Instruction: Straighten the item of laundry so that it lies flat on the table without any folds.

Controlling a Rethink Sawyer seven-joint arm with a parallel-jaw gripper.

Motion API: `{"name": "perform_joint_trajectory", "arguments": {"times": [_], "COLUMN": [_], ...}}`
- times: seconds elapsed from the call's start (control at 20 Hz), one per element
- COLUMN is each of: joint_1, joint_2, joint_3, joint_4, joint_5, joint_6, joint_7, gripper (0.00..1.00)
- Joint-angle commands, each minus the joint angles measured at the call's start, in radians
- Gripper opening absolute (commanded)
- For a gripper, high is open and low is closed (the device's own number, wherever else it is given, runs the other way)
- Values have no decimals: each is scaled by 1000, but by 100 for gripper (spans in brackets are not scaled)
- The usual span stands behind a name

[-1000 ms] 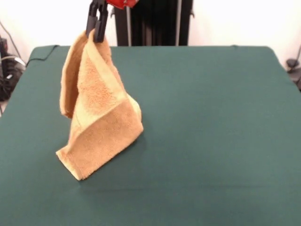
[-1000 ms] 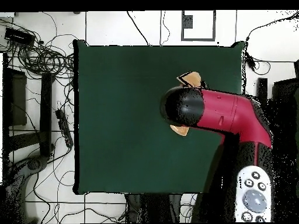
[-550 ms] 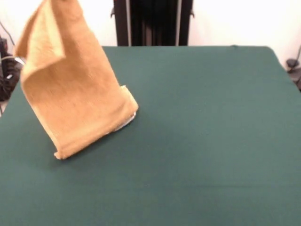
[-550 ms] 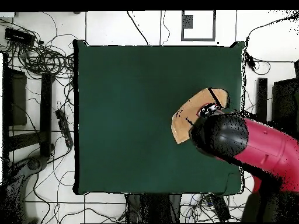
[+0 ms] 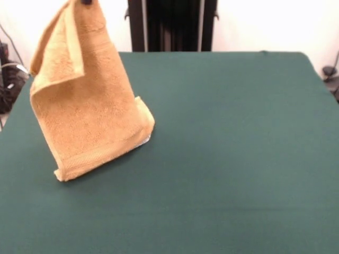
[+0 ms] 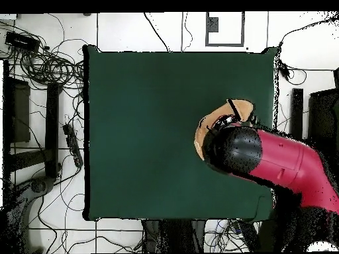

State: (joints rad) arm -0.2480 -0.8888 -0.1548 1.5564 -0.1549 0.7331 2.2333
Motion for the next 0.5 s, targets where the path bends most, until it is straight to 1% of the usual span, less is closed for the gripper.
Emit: {"name": "perform_joint_trajectory", "arguments": {"times": [0.05,0.2,0.3,0.4,0.5], "joint_1": [43,13,7,18,35], "joint_2": [-17,-152,-187,-163,-101], "joint_3": [32,21,18,21,23], "joint_4": [155,209,232,254,260], "joint_5": [19,25,22,5,-19], "joint_6": [56,186,211,150,63], "joint_7": [72,-64,-92,-54,12], "gripper": [0,0,0,0,0]}}
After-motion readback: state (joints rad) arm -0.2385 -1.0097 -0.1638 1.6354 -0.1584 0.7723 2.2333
